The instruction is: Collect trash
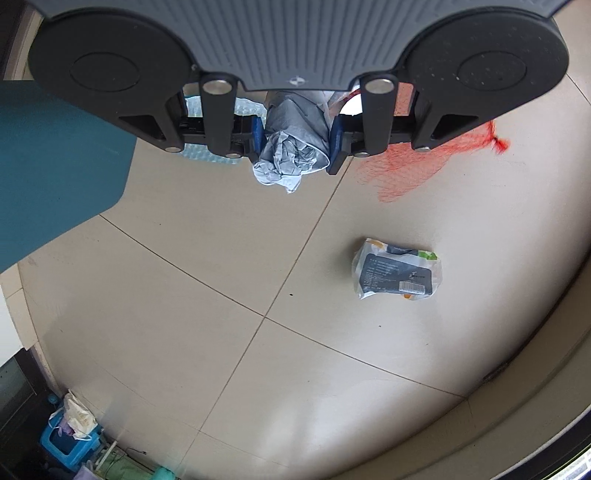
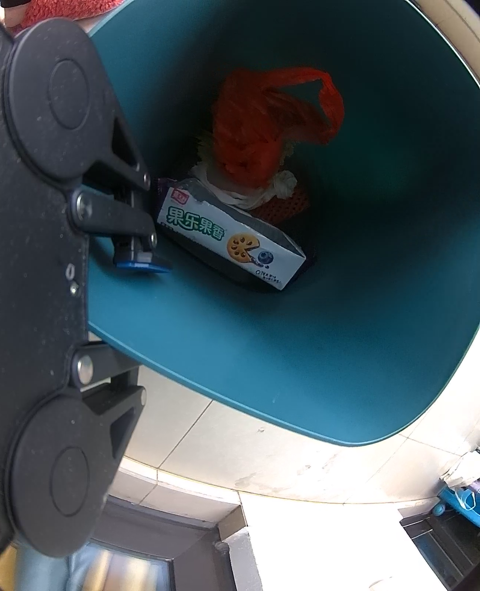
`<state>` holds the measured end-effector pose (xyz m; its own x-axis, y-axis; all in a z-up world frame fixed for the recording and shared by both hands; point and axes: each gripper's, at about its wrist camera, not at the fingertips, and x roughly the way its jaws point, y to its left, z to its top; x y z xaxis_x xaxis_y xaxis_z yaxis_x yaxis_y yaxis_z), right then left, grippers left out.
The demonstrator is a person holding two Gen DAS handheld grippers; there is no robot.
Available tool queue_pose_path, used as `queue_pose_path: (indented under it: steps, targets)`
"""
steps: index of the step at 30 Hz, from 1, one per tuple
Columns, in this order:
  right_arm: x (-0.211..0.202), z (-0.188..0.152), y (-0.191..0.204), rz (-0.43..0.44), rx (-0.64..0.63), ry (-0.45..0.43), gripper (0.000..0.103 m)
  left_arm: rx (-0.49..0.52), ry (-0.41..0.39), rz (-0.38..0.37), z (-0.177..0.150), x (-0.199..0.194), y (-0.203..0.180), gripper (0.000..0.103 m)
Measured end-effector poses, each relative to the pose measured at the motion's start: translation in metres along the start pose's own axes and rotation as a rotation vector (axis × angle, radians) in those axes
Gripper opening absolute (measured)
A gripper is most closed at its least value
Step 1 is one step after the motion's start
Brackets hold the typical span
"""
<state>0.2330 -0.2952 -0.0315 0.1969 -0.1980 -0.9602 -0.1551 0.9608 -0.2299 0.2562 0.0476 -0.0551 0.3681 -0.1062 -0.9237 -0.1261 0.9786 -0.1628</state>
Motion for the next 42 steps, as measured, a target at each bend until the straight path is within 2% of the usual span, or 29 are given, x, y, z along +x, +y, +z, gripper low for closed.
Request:
queue_pose_path:
  steps: [10,16,20,25,29,30,31,32,34,38,42]
  targets:
    - [-0.004,-0.002,-0.003,0.008,-0.017,-0.008,0.018,0.068,0.005,-0.029,-0.007,-0.005,-0.036,0.032]
    - [-0.005,-0.002,-0.003,0.010,-0.019,-0.010,0.018,0.135,0.097,-0.014,-0.038,0.043,-0.049,0.032]
    - [-0.005,-0.002,-0.003,0.007,-0.019,-0.008,0.018,0.145,0.145,0.006,-0.058,0.076,-0.053,0.032]
    - [-0.005,-0.002,-0.002,0.006,-0.019,-0.007,0.018,0.159,0.175,0.025,-0.071,0.105,-0.053,0.032]
    - [-0.004,-0.001,-0.001,0.007,-0.018,-0.008,0.018,0.181,0.179,0.036,-0.075,0.112,-0.054,0.033]
    - [-0.004,-0.001,-0.002,0.007,-0.018,-0.008,0.018,0.184,0.182,0.038,-0.076,0.111,-0.053,0.034]
    - [-0.004,-0.001,-0.002,0.009,-0.018,-0.008,0.018,0.183,0.186,0.043,-0.077,0.111,-0.053,0.044]
    - [-0.004,-0.002,-0.002,0.011,-0.017,-0.009,0.018,0.180,0.187,0.046,-0.078,0.110,-0.052,0.059]
    - [-0.004,-0.002,-0.003,0.016,-0.016,-0.010,0.017,0.184,0.170,0.046,-0.080,0.105,-0.050,0.072]
    - [-0.005,-0.002,-0.005,0.028,-0.011,-0.012,0.017,0.185,0.179,0.021,-0.085,0.099,-0.045,0.072]
    - [-0.006,-0.001,-0.007,0.031,-0.011,-0.013,0.017,0.254,0.249,0.018,-0.100,0.116,-0.057,0.072]
